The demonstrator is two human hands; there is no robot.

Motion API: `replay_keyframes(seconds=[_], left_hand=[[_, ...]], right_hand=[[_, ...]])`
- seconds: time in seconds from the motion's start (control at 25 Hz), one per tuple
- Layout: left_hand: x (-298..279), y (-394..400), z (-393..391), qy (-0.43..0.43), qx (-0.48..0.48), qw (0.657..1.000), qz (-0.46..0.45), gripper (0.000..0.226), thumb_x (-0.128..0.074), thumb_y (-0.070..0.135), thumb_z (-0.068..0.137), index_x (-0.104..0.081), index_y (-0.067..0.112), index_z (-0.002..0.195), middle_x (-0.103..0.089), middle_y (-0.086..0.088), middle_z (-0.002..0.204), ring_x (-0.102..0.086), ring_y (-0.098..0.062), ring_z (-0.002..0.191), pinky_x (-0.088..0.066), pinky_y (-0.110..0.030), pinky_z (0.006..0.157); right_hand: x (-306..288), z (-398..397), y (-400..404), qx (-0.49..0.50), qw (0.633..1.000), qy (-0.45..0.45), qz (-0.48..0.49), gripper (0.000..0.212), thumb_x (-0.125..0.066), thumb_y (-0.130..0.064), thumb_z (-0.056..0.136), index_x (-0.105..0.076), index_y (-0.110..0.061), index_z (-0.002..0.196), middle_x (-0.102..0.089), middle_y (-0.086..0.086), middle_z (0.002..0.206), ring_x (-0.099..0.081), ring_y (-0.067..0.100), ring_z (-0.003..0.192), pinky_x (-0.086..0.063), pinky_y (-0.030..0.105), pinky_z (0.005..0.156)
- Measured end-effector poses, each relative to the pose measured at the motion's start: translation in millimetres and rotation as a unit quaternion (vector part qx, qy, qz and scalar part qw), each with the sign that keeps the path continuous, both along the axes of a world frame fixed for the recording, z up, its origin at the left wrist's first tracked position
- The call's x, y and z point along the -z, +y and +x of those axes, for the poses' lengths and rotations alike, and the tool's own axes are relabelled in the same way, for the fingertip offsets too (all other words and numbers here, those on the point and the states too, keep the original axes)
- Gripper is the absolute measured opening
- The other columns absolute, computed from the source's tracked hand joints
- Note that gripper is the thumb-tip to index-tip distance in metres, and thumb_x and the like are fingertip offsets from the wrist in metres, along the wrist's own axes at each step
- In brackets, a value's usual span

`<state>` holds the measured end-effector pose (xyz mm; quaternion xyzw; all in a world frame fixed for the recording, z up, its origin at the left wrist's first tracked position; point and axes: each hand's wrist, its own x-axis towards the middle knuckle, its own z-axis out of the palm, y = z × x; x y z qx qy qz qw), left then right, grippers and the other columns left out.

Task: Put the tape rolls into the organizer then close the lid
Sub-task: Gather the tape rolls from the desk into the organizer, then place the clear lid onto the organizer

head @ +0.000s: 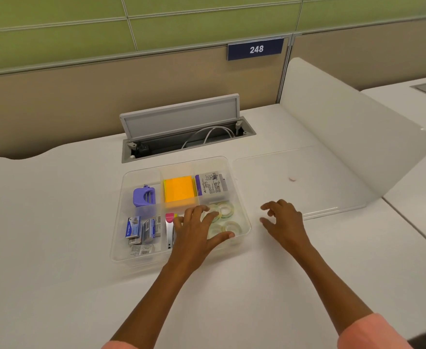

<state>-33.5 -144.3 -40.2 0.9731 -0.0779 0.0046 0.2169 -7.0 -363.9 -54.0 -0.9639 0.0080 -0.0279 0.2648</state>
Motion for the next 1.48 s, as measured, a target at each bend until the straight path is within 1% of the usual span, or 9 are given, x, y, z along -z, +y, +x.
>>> replay_keyframes(seconds=[0.12,0.32,0.52,0.84,0.96,1.16,1.32,1.4,1.48], left_hand=[[-1,-2,0,-0.007,-0.008,1.000,-0.001,0.076,-0.035,0.075,0.069,-0.050,0.028,0.127,-0.043,0.001,0.139,-0.031,-0.019,0.132,-0.026,-0.044,0.107],[-4,-5,0,-0.001,-0.016,1.000,0.003,0.069,-0.037,0.070,0.073,-0.050,0.029,0.127,-0.043,0.001,0.139,-0.033,-0.019,0.130,-0.027,-0.046,0.106],[-13,-8,3,-0.004,-0.012,0.999,-0.047,0.049,-0.052,0.045,0.087,-0.045,0.025,0.131,-0.041,-0.002,0.141,-0.034,-0.020,0.131,-0.026,-0.041,0.106],[-72,-44,23,-0.052,0.059,0.991,-0.104,0.062,-0.056,0.025,0.090,-0.025,0.024,0.143,-0.020,-0.001,0.157,-0.017,-0.021,0.145,-0.012,-0.039,0.118],[-95,-43,28,-0.096,0.048,0.975,-0.195,0.060,-0.057,0.017,0.089,-0.028,0.023,0.141,-0.029,-0.004,0.154,-0.026,-0.024,0.142,-0.026,-0.042,0.116],[-117,-14,29,-0.270,-0.043,0.940,-0.206,0.045,-0.067,0.011,0.079,-0.049,0.012,0.120,-0.049,-0.016,0.127,-0.046,-0.030,0.119,-0.043,-0.041,0.100],[-115,23,34,-0.246,-0.036,0.947,-0.201,0.030,-0.063,0.017,0.084,-0.062,0.021,0.114,-0.056,-0.010,0.132,-0.042,-0.028,0.131,-0.027,-0.042,0.112],[-117,39,29,-0.236,-0.057,0.933,-0.267,0.023,-0.059,0.017,0.088,-0.067,0.018,0.110,-0.067,-0.009,0.119,-0.050,-0.027,0.124,-0.027,-0.037,0.111],[-126,52,19,-0.261,-0.119,0.902,-0.322,0.023,-0.061,0.014,0.086,-0.068,0.008,0.108,-0.072,-0.014,0.100,-0.062,-0.020,0.094,-0.047,-0.021,0.088]], right_hand=[[5,-8,-1,-0.016,0.996,0.042,-0.075,0.029,-0.067,-0.025,0.080,-0.063,-0.016,0.107,-0.064,0.007,0.100,-0.055,0.026,0.100,-0.037,0.037,0.084],[2,-14,4,-0.025,0.992,-0.027,-0.122,0.010,-0.060,-0.011,0.081,-0.068,-0.015,0.085,-0.068,0.004,0.085,-0.058,0.028,0.087,-0.030,0.036,0.070],[-16,-15,7,0.024,0.979,-0.176,-0.097,0.022,-0.070,0.001,0.060,-0.059,-0.015,0.070,-0.061,0.000,0.071,-0.054,0.027,0.072,-0.035,0.036,0.061],[-83,-15,18,0.087,0.925,-0.369,-0.017,0.034,-0.045,0.026,0.057,-0.050,-0.006,0.067,-0.055,0.011,0.072,-0.044,0.024,0.065,-0.027,0.032,0.062],[-111,-15,24,0.035,0.911,-0.410,0.013,0.030,-0.042,0.026,0.062,-0.051,-0.001,0.071,-0.058,0.014,0.071,-0.046,0.027,0.064,-0.034,0.036,0.057],[-139,-16,53,-0.047,0.902,-0.428,-0.018,0.029,-0.045,0.023,0.066,-0.051,-0.005,0.071,-0.060,0.011,0.071,-0.051,0.029,0.071,-0.037,0.036,0.069],[-144,-21,91,-0.135,0.878,-0.459,-0.013,0.019,-0.045,0.010,0.077,-0.054,-0.007,0.074,-0.065,0.012,0.077,-0.052,0.026,0.086,-0.037,0.033,0.080],[-153,-20,109,-0.147,0.867,-0.476,0.023,0.021,-0.061,0.010,0.075,-0.055,-0.008,0.083,-0.068,0.016,0.092,-0.049,0.024,0.102,-0.042,0.038,0.091],[-162,-16,122,-0.140,0.868,-0.472,0.061,0.039,-0.067,0.002,0.075,-0.049,-0.013,0.106,-0.059,0.020,0.122,-0.042,0.027,0.122,-0.037,0.045,0.104]])
